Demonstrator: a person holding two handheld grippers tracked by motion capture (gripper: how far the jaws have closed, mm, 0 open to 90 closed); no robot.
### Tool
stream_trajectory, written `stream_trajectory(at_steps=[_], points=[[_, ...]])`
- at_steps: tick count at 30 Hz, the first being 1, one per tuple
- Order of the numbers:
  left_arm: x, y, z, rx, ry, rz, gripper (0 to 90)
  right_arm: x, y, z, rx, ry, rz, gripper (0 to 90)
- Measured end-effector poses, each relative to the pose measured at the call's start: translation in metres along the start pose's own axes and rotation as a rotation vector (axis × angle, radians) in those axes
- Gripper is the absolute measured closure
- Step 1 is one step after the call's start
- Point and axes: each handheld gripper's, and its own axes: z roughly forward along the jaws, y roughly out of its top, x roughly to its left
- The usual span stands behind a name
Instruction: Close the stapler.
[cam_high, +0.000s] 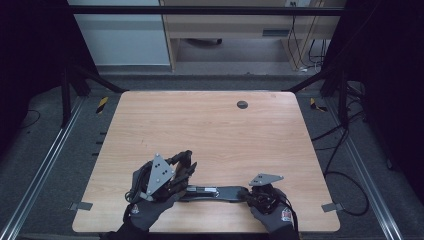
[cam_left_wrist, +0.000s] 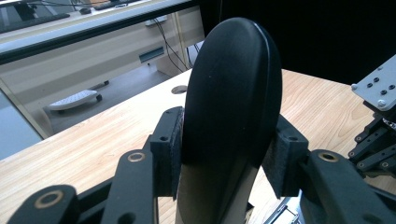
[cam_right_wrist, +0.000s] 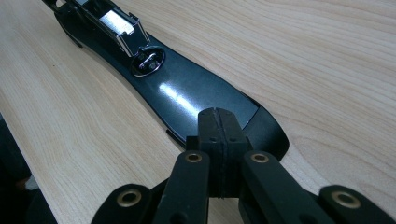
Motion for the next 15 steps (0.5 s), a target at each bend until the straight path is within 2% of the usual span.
stream_trajectory(at_steps=[15], points=[[-0.0068, 0.0018, 0.0071, 0.008, -0.003, 0.022, 52.7, -0.0002, -0.0002, 0.0001, -0.002, 0.0, -0.003, 90.0]])
